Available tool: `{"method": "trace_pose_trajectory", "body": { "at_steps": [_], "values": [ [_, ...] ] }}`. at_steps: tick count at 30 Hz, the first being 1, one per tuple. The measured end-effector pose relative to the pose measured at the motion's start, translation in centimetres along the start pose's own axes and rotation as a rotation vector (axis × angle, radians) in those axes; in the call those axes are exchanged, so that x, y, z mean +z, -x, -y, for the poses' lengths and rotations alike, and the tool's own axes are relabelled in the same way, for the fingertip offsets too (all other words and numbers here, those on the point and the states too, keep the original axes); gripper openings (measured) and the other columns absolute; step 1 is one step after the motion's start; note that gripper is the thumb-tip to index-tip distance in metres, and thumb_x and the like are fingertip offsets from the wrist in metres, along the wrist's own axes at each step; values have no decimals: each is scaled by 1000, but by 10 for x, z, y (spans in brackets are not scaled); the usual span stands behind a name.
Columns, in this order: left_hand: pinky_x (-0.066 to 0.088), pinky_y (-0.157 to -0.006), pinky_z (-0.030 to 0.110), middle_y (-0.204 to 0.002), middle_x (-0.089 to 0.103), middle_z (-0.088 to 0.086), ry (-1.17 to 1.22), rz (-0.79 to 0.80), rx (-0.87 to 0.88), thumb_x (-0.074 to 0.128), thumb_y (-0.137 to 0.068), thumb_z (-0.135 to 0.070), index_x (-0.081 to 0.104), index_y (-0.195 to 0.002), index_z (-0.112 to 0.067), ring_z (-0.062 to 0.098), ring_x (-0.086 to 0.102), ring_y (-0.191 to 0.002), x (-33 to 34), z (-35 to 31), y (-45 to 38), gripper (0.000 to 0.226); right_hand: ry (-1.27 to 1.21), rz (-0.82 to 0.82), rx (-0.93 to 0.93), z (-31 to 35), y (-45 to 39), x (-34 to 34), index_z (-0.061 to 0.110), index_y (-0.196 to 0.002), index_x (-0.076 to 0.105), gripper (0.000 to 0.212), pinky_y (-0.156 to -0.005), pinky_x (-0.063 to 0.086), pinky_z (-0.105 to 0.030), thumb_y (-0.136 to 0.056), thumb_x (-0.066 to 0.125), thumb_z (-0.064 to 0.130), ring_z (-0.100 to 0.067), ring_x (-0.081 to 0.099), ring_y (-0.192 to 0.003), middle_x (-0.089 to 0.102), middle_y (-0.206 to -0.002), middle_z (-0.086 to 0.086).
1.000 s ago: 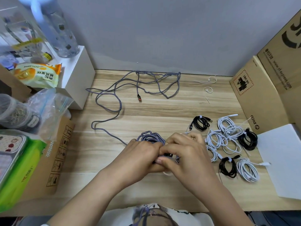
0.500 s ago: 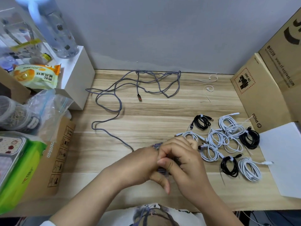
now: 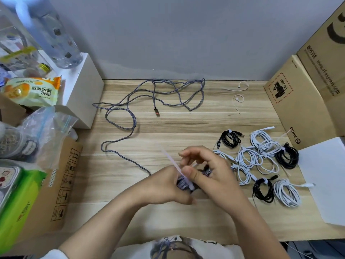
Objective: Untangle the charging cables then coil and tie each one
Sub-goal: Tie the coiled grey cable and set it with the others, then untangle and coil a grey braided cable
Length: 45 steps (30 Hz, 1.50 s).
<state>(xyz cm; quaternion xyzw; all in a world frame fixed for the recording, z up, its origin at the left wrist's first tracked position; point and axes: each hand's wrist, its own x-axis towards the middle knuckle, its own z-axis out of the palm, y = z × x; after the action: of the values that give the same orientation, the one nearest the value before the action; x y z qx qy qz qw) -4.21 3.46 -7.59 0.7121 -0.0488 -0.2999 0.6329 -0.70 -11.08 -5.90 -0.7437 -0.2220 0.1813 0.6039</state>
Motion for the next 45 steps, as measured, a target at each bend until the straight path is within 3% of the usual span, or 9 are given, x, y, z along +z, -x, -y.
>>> {"method": "trace_pose_trajectory", "body": {
  "at_steps": [4, 7, 13, 19, 23, 27, 33, 40, 45],
  "values": [
    [44, -58, 21, -71, 53, -2, 254, -5, -77, 66, -64, -22, 59, -83, -19, 11, 50, -67, -19, 5, 3, 21, 8, 142, 107, -21, 5, -17, 47, -113, 57, 50, -89, 44, -19, -67, 65, 66, -1, 56, -105, 60, -114, 21],
    [51, -56, 23, -66, 60, -6, 365, -38, -107, 70, -66, -20, 61, -87, -20, 8, 57, -62, -28, 5, -3, 23, 34, 67, 142, -31, 1, -19, 48, -114, 56, 50, -86, 46, -28, -66, 68, 50, -2, 56, -100, 58, -113, 28],
    [51, -42, 26, -77, 62, 0, 527, -400, -79, 79, -69, -8, 37, -107, -20, 15, 64, -62, -33, 2, -31, 58, -126, -82, 199, -42, -19, -30, 25, -107, 56, 40, -75, 43, -7, -77, 72, 3, 11, 60, -92, 67, -98, 15],
    [42, -60, 11, -86, 56, 5, 166, -548, -8, 64, -86, -21, 66, -105, -13, 9, 51, -77, -38, 12, -80, 21, -106, -149, 263, -65, -57, -57, 32, -107, 61, 34, -91, 51, -32, -78, 70, 15, -9, 63, -100, 69, -105, 10],
    [42, -57, 8, -64, 64, -12, 256, -491, -80, 49, -97, -26, 67, -91, -11, -5, 56, -60, -47, 17, -124, 24, 12, -166, 364, -103, -92, -75, 38, -100, 59, 35, -97, 47, -48, -84, 67, 8, -18, 61, -107, 65, -112, 3],
    [47, -85, 29, -103, 67, 6, 407, -462, -352, 19, -97, -53, 65, -99, -18, 15, 61, -91, -49, 30, -162, 57, 144, -163, 536, -140, -114, -90, 32, -108, 58, 30, -101, 43, -48, -85, 67, 16, -23, 56, -115, 61, -123, -3],
    [39, -68, 26, -118, 62, 3, 520, -402, -414, 8, -96, -58, 59, -119, -21, 15, 57, -89, -40, 45, -184, 67, 283, -122, 667, -162, -123, -96, 20, -124, 55, 36, -104, 40, -42, -88, 64, 19, -23, 52, -118, 57, -128, -4],
    [44, -101, 43, -126, 59, 17, 554, -416, -401, 21, -95, -60, 52, -126, -4, 32, 57, -115, -38, 55, -187, 71, 498, -34, 669, -157, -125, -92, 17, -129, 51, 39, -100, 40, -35, -92, 58, 26, -26, 52, -118, 56, -129, -7],
    [30, -101, 18, -138, 46, 7, 260, -496, -316, 49, -97, -29, 43, -136, -2, 20, 44, -127, -39, 50, -170, 48, 755, -5, 584, -142, -119, -88, 17, -136, 44, 47, -101, 35, -36, -92, 57, 31, -25, 40, -128, 47, -138, -5]
  ]
}}
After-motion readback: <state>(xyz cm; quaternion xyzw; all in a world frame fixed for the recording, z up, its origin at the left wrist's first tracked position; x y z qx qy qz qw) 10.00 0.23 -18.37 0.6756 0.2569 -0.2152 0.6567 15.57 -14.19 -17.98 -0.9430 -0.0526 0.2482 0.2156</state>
